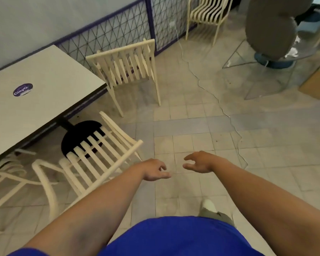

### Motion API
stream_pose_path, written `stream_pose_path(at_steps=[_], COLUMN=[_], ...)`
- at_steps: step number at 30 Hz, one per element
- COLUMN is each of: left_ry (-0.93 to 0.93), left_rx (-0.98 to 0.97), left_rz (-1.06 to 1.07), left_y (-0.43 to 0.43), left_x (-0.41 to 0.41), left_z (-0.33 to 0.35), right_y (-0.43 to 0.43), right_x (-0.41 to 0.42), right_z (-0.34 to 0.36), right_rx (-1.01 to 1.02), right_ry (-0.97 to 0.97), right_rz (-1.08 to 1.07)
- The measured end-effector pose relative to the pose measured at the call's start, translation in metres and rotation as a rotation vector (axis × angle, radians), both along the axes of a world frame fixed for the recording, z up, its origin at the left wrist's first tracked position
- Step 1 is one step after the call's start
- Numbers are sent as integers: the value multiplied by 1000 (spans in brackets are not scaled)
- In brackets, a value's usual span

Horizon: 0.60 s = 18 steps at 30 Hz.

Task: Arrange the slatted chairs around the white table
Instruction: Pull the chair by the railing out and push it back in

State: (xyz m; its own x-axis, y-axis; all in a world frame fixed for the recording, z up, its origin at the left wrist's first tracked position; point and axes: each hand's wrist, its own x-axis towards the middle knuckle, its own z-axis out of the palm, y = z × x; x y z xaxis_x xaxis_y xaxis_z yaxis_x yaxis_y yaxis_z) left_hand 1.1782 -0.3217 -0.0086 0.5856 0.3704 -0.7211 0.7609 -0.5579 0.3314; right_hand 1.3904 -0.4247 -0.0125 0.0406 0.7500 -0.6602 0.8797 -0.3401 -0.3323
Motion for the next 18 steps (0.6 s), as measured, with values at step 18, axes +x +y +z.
stream_pose_path(at_steps=[18], left_ry=[-51], left_rx=[-97], left_rz=[300], left_y=[64], left_x=[166], left_z=[-7], right_y=[124], right_x=[183], right_z=[-10], right_rx=[-29], right_ry=[-37], right_rz=[263])
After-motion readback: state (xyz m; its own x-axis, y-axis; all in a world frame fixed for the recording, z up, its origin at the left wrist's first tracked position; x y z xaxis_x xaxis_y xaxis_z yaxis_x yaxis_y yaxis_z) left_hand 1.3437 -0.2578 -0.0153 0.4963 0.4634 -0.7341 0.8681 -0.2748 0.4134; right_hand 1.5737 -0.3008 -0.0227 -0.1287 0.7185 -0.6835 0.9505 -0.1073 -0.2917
